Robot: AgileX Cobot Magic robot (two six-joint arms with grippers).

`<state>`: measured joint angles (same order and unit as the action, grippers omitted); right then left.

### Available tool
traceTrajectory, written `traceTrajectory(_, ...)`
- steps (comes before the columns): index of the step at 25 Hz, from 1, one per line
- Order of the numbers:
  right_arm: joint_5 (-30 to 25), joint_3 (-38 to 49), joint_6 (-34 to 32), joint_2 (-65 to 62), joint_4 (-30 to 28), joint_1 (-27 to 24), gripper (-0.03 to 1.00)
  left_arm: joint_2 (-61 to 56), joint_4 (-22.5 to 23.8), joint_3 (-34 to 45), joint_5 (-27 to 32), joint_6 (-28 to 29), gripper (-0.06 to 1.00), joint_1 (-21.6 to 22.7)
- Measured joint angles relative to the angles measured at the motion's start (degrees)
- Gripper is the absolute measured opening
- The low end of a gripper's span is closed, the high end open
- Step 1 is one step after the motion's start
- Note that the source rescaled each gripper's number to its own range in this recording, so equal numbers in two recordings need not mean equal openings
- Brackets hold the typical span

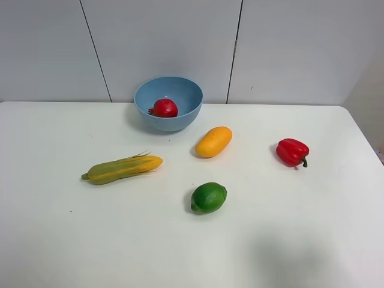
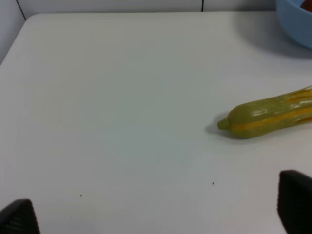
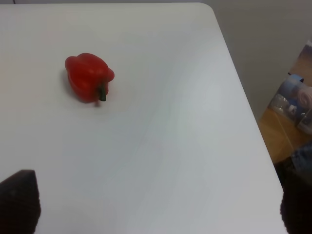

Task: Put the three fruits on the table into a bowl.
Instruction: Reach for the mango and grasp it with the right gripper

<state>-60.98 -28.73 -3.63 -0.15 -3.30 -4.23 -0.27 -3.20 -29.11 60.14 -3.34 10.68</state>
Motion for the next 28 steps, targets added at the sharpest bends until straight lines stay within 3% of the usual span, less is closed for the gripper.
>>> traceTrajectory(28, 0.0, 0.0, 0.0, 0.0, 0.0, 0.0, 1.0, 0.0, 0.1, 0.0, 0.0, 0.1, 0.97, 0.0)
